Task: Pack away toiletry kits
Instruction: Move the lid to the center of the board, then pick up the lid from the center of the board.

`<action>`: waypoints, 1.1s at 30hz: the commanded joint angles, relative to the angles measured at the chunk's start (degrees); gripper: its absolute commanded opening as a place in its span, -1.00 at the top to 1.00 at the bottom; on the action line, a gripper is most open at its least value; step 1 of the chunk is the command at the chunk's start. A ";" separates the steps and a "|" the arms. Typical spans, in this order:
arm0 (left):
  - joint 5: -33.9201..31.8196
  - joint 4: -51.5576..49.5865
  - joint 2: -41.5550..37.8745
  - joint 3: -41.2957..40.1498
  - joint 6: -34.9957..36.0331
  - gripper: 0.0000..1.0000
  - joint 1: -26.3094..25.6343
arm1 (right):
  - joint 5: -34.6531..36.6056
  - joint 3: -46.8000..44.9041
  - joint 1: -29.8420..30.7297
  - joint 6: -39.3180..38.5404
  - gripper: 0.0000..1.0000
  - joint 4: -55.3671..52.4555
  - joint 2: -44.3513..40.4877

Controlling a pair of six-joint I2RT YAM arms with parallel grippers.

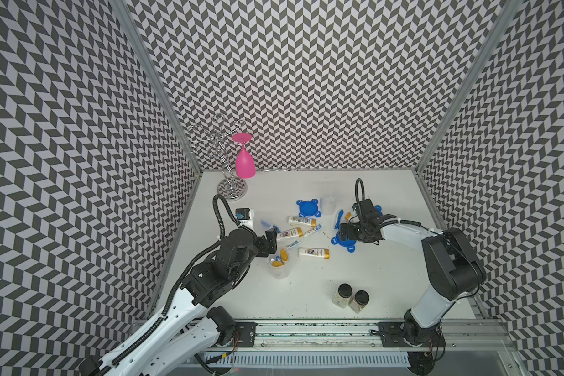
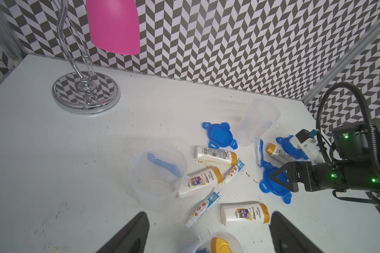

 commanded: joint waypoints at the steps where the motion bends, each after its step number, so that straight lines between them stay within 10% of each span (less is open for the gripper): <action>1: 1.17 0.75 -0.04 -0.57 0.30 -0.76 0.40 | -0.85 2.28 1.92 -2.45 -1.00 1.35 2.52; 14: 1.53 -1.15 -0.51 -1.10 -0.43 -0.71 0.50 | -2.45 11.43 9.61 -12.81 -1.00 0.66 7.67; 33: 2.58 0.12 -1.11 -1.90 1.13 -0.72 0.93 | -1.82 14.69 11.60 0.59 -1.00 -9.61 8.42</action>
